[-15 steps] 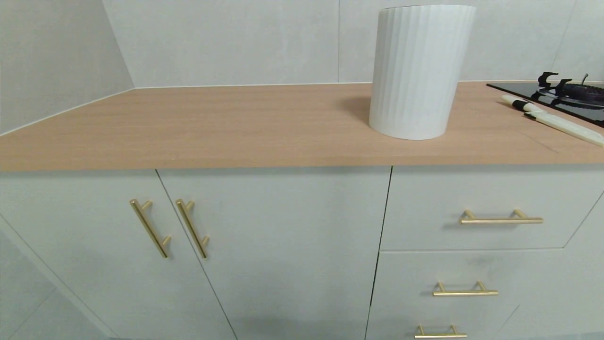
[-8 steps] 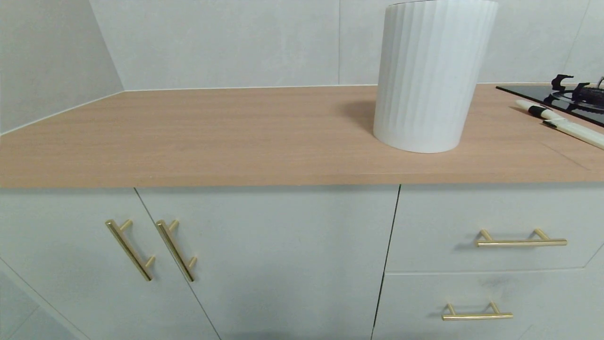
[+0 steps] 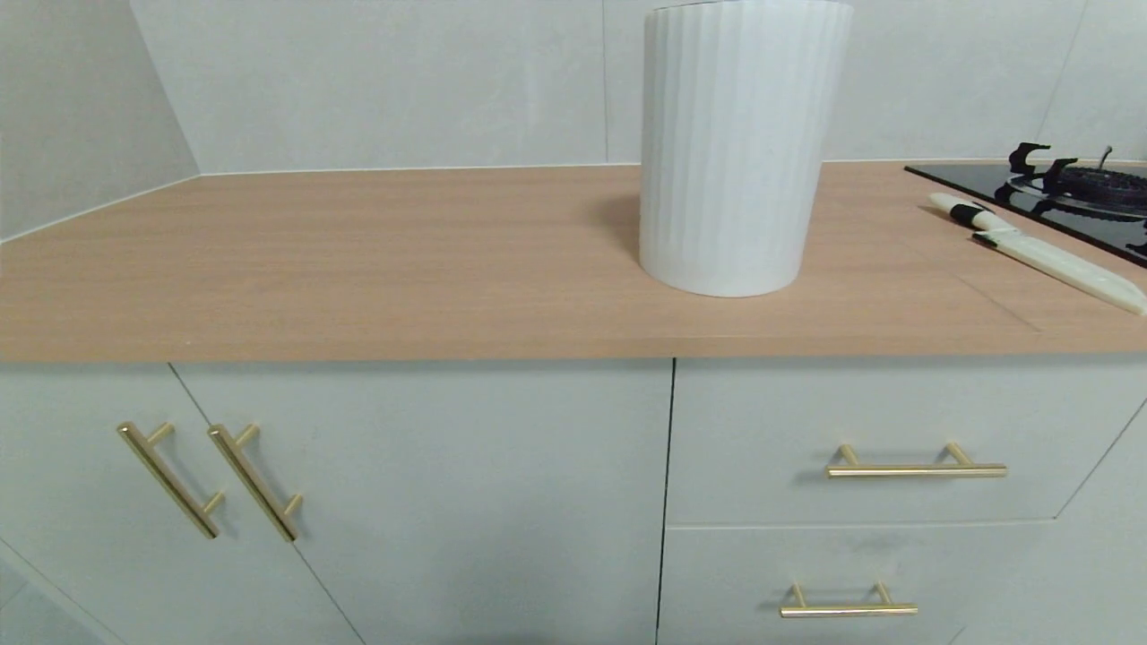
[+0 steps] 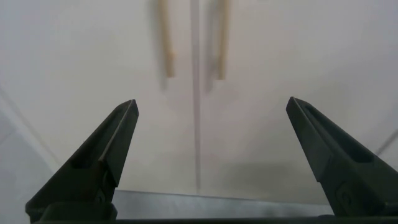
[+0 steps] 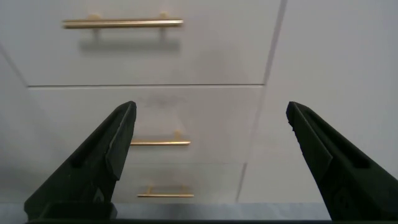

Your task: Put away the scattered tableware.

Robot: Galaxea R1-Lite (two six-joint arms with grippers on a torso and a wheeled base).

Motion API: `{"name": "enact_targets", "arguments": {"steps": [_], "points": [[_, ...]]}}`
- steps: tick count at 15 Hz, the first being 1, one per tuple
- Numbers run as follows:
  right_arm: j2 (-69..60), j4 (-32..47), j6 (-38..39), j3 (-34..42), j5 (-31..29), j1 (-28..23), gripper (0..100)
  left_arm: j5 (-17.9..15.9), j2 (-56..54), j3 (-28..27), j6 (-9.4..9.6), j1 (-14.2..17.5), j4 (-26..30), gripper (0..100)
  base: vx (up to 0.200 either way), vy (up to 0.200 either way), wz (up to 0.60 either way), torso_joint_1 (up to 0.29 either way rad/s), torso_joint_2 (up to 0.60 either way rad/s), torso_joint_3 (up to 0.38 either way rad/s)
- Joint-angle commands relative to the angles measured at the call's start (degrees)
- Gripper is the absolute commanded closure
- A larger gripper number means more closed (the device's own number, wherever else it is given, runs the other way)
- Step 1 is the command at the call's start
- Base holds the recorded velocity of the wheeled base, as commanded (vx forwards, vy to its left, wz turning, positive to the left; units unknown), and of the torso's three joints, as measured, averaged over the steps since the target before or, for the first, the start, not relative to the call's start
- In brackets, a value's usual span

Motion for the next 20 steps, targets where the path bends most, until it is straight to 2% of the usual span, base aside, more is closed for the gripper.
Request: {"name": "enact_targets", "arguments": {"steps": [1, 12, 16, 20], "points": [[0.07, -0.01, -0.04, 0.02, 0.01, 0.02, 0, 0.06, 0.0, -0.08, -0.02, 0.02, -0.02, 0, 0.0, 0.0, 0.0, 0.0, 0.0, 0.0], [0.07, -0.01, 0.04, 0.02, -0.08, 0.02, 0, -0.03, 0.0, 0.01, -0.02, 0.02, -0.02, 0, 0.0, 0.0, 0.0, 0.0, 0.0, 0.0], [0.07, -0.01, 0.04, 0.02, -0.08, 0.02, 0, 0.06, 0.0, -0.08, -0.02, 0.02, 0.07, 0, 0.0, 0.0, 0.0, 0.026, -0.23, -0.293], [0.07, -0.01, 0.04, 0.02, -0.08, 0.02, 0, 0.06, 0.0, 0.01, -0.28, 0.02, -0.02, 0, 0.0, 0.0, 0.0, 0.086, -0.52, -0.344]]}}
